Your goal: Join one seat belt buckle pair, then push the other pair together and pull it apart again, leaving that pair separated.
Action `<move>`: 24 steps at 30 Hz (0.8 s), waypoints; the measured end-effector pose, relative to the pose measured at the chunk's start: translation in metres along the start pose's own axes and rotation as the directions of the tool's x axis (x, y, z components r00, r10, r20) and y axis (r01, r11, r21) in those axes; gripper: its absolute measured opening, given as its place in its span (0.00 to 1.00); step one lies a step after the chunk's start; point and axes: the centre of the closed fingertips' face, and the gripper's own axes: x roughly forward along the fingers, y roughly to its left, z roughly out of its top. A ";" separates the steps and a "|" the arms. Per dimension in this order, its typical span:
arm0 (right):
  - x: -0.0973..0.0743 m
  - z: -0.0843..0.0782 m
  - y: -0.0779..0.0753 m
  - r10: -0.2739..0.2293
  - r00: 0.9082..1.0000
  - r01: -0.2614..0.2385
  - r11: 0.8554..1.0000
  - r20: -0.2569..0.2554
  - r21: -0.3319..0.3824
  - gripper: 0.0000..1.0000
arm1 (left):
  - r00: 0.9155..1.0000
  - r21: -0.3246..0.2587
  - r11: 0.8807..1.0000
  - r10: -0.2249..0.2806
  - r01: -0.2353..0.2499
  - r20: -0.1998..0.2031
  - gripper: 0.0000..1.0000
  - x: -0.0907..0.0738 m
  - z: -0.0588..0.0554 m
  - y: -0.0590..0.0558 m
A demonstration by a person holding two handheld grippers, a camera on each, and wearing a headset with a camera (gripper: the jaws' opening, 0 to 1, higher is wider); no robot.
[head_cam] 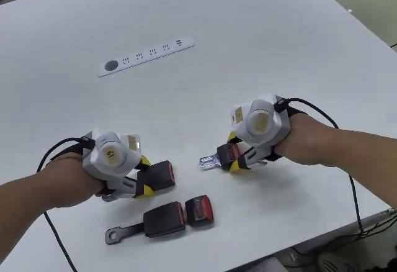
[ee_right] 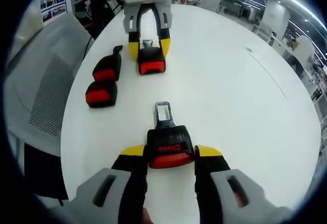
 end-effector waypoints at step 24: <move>-0.028 -0.035 -0.022 -0.158 0.975 0.151 0.987 -0.155 -0.058 0.49 | 0.995 0.057 0.997 0.056 -0.051 -0.078 0.38 -0.001 0.002 0.002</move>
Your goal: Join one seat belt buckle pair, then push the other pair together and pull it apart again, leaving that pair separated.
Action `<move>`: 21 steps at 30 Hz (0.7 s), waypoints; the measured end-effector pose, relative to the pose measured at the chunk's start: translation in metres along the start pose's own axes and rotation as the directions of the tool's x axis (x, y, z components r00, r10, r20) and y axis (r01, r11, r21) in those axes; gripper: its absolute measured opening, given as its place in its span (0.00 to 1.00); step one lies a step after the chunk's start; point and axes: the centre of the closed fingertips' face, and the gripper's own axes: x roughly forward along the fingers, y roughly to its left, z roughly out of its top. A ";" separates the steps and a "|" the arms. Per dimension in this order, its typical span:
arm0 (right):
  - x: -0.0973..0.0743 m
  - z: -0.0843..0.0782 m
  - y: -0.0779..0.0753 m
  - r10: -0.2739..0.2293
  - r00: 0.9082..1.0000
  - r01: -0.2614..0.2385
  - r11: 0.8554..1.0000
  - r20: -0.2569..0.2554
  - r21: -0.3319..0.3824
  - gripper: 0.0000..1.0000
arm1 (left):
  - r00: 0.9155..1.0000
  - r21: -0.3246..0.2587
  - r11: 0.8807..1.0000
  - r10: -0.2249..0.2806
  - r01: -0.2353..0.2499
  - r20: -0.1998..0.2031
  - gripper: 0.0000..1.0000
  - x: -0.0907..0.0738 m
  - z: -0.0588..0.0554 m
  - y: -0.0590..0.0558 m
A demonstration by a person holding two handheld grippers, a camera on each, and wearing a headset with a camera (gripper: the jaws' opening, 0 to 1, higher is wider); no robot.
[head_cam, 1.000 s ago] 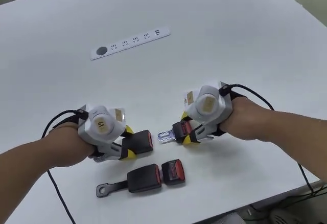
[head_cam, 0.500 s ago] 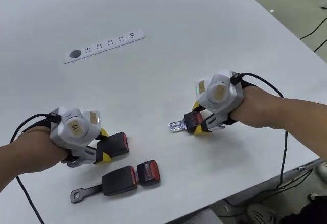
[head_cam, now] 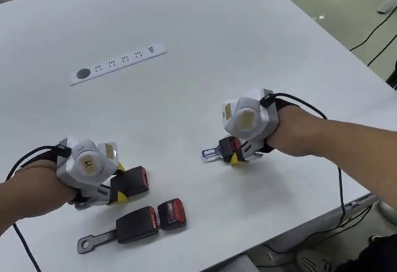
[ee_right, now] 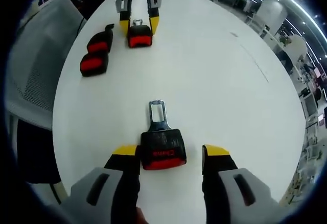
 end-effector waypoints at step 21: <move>-0.064 0.027 0.049 -0.183 0.932 0.023 0.892 0.313 0.451 0.73 | 0.954 -0.318 0.930 0.248 -0.186 0.169 0.72 -0.067 0.009 -0.018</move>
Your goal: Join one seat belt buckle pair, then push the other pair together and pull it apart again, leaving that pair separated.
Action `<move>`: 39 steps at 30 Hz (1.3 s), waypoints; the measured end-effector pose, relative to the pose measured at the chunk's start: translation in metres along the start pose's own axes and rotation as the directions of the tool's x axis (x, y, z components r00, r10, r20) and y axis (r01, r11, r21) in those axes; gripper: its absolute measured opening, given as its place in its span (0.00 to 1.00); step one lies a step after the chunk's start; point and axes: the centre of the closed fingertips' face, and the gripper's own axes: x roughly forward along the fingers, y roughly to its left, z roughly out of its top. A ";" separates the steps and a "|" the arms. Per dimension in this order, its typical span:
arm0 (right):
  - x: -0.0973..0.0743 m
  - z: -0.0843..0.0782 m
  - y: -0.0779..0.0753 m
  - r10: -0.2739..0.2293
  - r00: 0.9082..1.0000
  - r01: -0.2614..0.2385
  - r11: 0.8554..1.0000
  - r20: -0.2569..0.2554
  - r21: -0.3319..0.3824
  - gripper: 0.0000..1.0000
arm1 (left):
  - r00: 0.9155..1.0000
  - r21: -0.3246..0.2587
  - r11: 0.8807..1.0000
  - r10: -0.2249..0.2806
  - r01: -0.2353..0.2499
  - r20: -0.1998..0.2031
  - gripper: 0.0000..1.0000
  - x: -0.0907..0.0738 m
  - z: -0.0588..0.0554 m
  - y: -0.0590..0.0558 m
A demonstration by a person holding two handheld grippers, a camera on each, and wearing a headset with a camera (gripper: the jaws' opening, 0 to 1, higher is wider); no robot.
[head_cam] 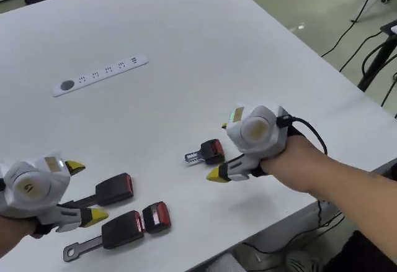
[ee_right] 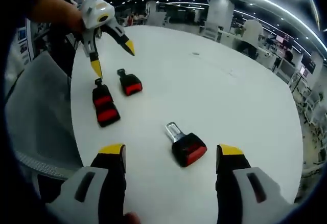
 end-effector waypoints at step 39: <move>-0.053 -0.019 0.026 -0.036 0.999 0.036 0.999 -0.036 -0.009 0.97 | 0.976 -0.311 0.930 0.215 -0.196 0.029 1.00 -0.081 -0.083 -0.047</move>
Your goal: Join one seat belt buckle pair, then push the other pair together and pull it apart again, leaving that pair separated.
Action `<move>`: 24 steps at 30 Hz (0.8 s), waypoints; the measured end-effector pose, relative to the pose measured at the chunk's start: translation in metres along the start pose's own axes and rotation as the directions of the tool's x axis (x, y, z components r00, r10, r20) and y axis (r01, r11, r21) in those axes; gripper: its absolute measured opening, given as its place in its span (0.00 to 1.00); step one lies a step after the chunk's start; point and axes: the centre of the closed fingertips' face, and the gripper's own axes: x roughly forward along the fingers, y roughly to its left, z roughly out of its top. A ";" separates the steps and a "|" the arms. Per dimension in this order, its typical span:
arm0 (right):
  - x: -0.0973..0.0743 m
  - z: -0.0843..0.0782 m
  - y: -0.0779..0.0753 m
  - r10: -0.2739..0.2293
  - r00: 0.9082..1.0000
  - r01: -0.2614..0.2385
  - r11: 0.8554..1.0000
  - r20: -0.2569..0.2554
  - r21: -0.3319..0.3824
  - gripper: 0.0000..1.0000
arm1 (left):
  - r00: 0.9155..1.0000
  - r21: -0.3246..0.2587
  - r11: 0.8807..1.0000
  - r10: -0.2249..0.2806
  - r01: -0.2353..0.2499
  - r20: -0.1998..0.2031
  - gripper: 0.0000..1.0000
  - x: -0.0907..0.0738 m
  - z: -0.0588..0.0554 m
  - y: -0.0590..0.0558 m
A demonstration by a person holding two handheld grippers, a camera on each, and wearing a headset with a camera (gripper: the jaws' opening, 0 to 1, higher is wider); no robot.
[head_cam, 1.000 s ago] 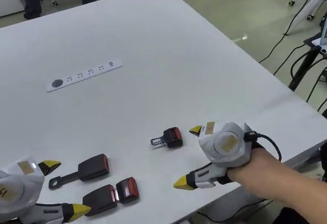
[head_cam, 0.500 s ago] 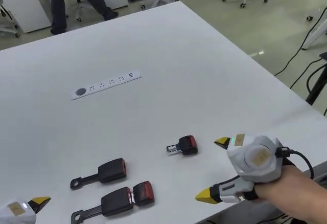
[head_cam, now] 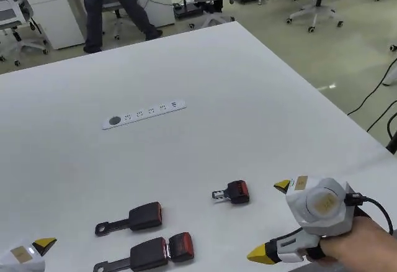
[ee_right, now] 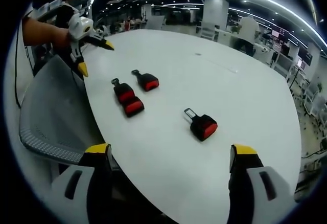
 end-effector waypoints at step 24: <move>-0.005 -0.006 0.012 -0.002 1.000 0.002 1.000 0.004 0.031 1.00 | 0.999 -0.023 0.999 0.031 -0.031 -0.009 0.99 -0.010 -0.020 -0.007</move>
